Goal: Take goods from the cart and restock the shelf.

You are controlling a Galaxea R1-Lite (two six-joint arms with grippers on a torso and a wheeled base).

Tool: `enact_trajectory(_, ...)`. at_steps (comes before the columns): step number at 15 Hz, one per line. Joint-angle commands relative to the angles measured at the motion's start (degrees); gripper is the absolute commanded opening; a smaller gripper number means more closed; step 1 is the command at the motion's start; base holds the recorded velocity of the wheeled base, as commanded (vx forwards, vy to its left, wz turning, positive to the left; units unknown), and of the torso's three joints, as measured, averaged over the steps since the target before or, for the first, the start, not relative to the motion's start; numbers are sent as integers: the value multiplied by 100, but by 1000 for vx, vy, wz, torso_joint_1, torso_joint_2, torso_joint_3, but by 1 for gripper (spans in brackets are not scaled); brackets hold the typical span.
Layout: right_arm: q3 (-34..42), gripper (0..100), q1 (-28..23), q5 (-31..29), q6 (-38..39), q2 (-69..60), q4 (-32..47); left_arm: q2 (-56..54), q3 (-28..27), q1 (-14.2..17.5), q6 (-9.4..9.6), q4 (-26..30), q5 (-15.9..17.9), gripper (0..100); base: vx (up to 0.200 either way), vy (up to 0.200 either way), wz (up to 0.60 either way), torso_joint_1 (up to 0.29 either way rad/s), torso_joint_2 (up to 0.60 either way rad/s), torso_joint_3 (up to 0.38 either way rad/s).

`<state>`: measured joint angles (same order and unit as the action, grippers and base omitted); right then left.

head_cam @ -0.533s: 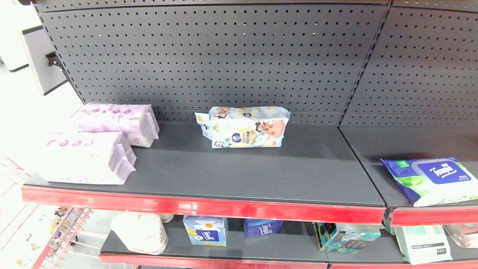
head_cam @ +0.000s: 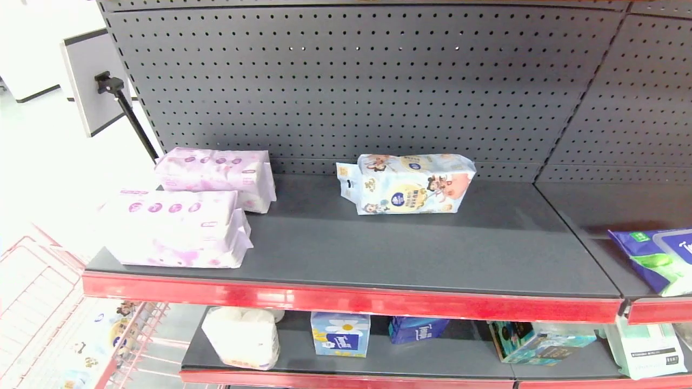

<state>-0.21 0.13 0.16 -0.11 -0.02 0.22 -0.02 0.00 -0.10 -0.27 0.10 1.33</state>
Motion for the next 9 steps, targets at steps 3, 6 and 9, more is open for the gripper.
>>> enact_trajectory(3,3,100,4,11,11,2,4,2,0,1,-8,-1,-1,100,0,200,0,4,7,2)
enact_trajectory(6,3,100,4,11,11,2,4,2,0,1,-8,-1,-1,100,0,200,0,1,-2,2)
enact_trajectory(9,3,100,4,11,11,2,4,2,0,1,-8,-1,-1,100,0,200,0,2,4,1)
